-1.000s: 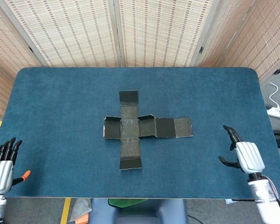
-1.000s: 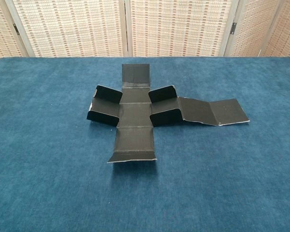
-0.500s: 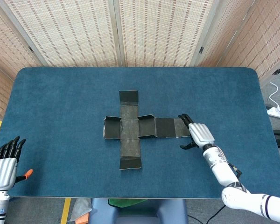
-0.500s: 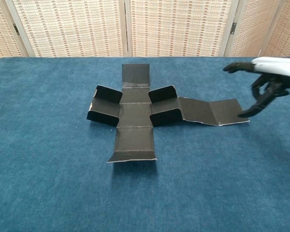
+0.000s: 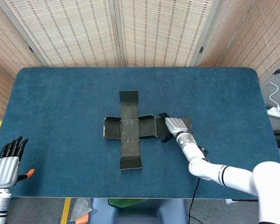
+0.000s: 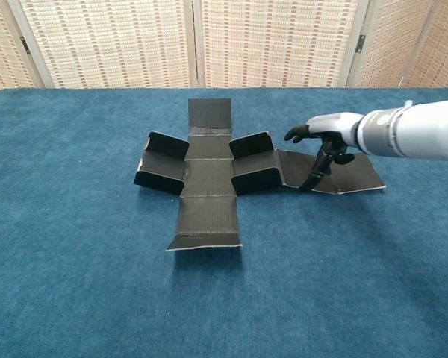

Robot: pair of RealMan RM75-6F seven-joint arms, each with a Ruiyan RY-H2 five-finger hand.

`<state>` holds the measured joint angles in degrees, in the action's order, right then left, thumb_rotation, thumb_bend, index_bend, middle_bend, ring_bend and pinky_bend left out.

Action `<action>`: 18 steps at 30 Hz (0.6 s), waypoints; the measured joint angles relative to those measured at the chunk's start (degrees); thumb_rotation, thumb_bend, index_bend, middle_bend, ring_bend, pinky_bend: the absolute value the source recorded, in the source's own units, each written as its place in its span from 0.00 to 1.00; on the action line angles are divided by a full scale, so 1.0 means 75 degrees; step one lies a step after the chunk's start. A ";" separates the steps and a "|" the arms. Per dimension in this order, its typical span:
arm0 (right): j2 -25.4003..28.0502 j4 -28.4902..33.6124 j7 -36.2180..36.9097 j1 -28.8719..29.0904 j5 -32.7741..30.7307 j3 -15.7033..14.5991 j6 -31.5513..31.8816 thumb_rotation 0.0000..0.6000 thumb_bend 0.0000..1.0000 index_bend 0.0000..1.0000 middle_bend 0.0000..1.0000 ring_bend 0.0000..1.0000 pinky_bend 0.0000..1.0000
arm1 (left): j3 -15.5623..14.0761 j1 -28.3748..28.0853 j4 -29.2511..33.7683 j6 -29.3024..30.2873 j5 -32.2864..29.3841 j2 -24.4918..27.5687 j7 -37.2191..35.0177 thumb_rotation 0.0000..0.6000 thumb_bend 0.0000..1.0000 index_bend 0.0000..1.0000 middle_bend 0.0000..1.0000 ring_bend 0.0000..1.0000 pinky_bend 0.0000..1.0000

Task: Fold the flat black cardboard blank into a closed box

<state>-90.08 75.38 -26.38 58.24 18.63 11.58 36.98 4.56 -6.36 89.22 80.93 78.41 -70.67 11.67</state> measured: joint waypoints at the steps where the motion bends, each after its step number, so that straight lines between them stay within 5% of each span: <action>1: -0.0078 -0.0104 -0.0030 0.0087 -0.0096 -0.0062 -0.0005 1.00 0.08 0.00 0.00 0.66 0.95 | 0.0002 -0.0006 -0.0005 -0.0014 -0.0018 0.0001 -0.0007 1.00 0.17 0.09 0.00 0.02 0.10; 18: -0.0602 -0.0930 -0.0377 0.0543 -0.0584 -0.0541 0.0243 1.00 0.10 0.00 0.00 0.66 0.95 | -0.0032 -0.0081 -0.0161 -0.0198 -0.0153 -0.0049 -0.0129 1.00 0.17 0.09 0.00 0.02 0.10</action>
<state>-94.59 68.40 -29.21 62.31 14.25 7.52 38.80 4.32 -6.96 88.01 79.44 77.26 -71.03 10.71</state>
